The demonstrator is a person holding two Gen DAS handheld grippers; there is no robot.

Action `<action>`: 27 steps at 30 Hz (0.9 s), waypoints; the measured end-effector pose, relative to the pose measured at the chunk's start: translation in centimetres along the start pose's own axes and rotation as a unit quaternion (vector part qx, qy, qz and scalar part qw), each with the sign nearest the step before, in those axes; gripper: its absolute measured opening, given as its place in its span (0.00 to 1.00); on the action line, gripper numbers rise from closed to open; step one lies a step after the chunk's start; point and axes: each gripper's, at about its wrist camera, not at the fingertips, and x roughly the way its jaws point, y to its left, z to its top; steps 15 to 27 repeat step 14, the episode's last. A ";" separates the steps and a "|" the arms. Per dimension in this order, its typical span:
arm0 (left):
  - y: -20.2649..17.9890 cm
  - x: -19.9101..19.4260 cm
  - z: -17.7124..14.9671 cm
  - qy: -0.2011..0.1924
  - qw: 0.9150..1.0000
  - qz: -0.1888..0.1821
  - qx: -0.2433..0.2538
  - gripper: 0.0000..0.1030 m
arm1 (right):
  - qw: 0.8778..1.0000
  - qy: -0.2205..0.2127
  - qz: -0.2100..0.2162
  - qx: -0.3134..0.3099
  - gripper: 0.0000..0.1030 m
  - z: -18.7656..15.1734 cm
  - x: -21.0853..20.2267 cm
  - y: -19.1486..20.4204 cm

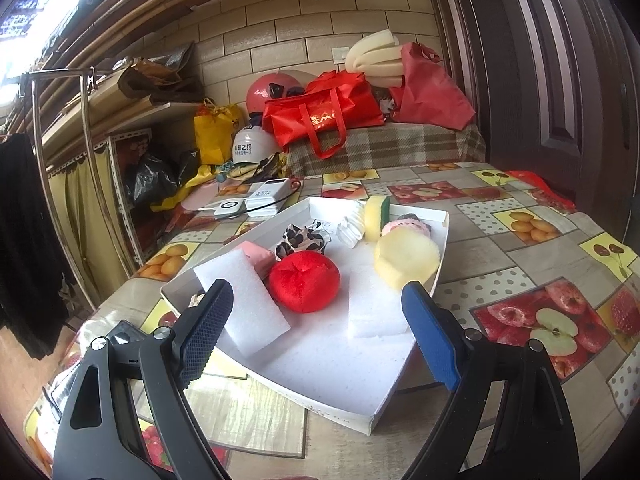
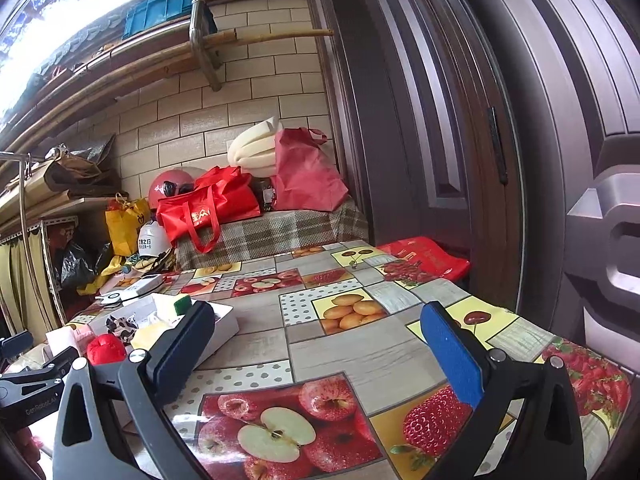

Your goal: Organize soft objects

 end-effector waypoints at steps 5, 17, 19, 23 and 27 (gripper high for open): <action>0.2 0.3 0.0 0.006 1.000 -0.002 -0.006 0.85 | 1.000 0.002 -0.002 -0.013 1.00 0.0 0.1 0.2; 0.6 0.5 -0.1 0.013 1.000 -0.011 -0.009 0.85 | 1.000 0.005 -0.002 -0.014 1.00 0.0 0.2 0.3; 0.6 0.5 -0.1 0.013 1.000 -0.011 -0.009 0.85 | 1.000 0.005 -0.002 -0.014 1.00 0.0 0.2 0.3; 0.6 0.5 -0.1 0.013 1.000 -0.011 -0.009 0.85 | 1.000 0.005 -0.002 -0.014 1.00 0.0 0.2 0.3; 0.6 0.5 -0.1 0.013 1.000 -0.011 -0.009 0.85 | 1.000 0.005 -0.002 -0.014 1.00 0.0 0.2 0.3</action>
